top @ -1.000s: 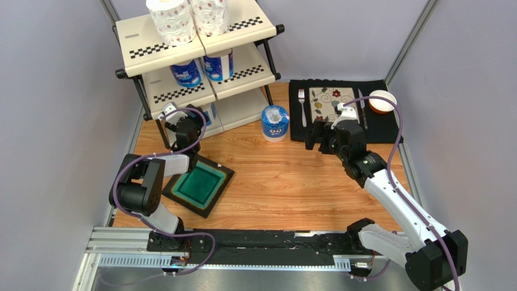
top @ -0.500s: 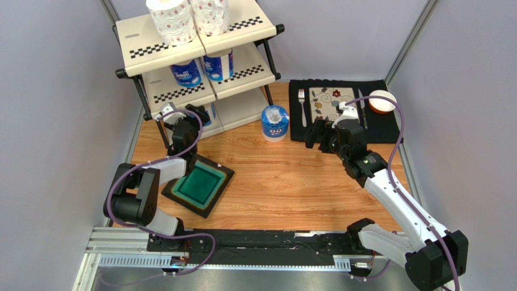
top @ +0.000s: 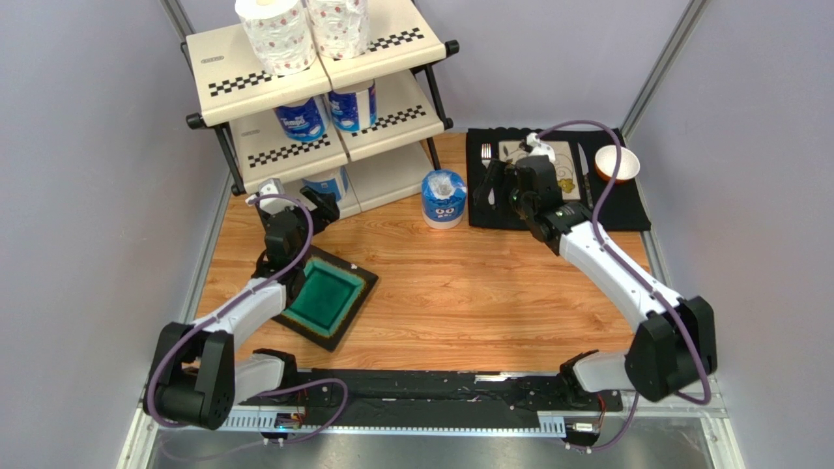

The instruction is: Place and organize the paper towels onto the shelf

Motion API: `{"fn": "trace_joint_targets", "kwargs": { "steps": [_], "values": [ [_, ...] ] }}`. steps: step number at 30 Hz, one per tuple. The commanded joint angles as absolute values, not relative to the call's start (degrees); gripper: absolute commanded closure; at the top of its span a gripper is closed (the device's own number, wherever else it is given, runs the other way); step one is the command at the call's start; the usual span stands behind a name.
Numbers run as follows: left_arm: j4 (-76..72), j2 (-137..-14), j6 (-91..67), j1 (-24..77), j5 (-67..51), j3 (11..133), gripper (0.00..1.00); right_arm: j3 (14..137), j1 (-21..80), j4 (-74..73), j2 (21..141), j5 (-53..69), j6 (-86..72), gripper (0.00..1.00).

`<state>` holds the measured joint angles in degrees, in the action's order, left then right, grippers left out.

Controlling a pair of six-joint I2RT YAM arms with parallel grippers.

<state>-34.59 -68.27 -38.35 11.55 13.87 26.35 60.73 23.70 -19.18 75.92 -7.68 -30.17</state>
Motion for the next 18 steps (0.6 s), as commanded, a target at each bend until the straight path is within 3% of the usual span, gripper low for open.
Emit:
{"fn": "trace_joint_targets", "kwargs": {
  "steps": [1, 11, 18],
  "values": [
    [-22.4, -62.8, -36.4, 11.7, 7.6, 25.9, 0.08, 70.2, 23.8, -17.8, 83.2, -10.0, -29.2, 0.03],
    [-7.3, -45.9, -34.4, 11.7, 6.2, 18.6, 0.08, 86.2, 24.4, -22.6, 101.7, -7.2, -28.1, 0.03],
    [-4.4, -43.8, -34.4, 11.8, 3.5, 17.1, 0.08, 89.4, 26.4, -23.6, 108.1, -7.0, -27.1, 0.03]
  ]
}}
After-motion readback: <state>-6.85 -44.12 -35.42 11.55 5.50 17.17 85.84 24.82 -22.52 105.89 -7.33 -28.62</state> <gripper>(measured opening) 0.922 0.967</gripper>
